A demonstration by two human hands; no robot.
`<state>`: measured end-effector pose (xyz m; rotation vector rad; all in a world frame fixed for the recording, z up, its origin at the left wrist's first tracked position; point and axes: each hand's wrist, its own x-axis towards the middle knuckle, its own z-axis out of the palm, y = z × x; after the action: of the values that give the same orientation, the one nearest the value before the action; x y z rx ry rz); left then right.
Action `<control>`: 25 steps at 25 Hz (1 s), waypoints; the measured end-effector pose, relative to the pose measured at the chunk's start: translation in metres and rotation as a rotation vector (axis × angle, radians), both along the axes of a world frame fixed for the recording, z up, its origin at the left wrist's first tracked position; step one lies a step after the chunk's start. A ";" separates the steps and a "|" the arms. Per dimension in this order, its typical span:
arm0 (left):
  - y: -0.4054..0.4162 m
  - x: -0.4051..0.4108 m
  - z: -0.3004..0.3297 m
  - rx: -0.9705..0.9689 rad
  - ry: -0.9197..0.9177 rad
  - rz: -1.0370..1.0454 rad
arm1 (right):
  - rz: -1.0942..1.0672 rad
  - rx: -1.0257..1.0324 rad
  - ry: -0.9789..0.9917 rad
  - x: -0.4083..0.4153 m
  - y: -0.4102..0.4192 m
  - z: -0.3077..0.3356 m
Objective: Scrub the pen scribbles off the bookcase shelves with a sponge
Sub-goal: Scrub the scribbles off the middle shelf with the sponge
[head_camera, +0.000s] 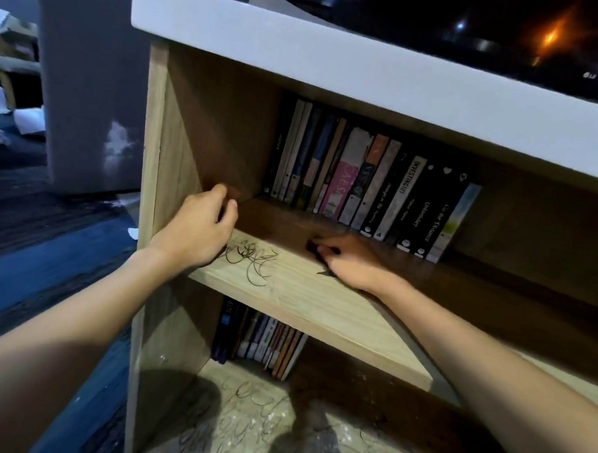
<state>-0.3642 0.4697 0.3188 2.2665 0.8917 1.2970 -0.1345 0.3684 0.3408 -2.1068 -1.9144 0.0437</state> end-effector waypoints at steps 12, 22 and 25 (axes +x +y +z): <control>0.006 0.002 -0.005 -0.079 0.145 -0.005 | -0.189 -0.079 0.041 0.034 -0.026 0.002; 0.001 0.009 -0.006 0.043 0.213 0.046 | 0.093 -0.056 -0.031 0.022 -0.168 0.002; -0.026 0.039 -0.004 0.129 0.254 -0.074 | -0.422 -0.052 -0.081 0.067 -0.184 0.000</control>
<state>-0.3254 0.4437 0.3151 2.5824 0.8166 1.0789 -0.0675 0.1849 0.3406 -2.5363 -1.4833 -0.0835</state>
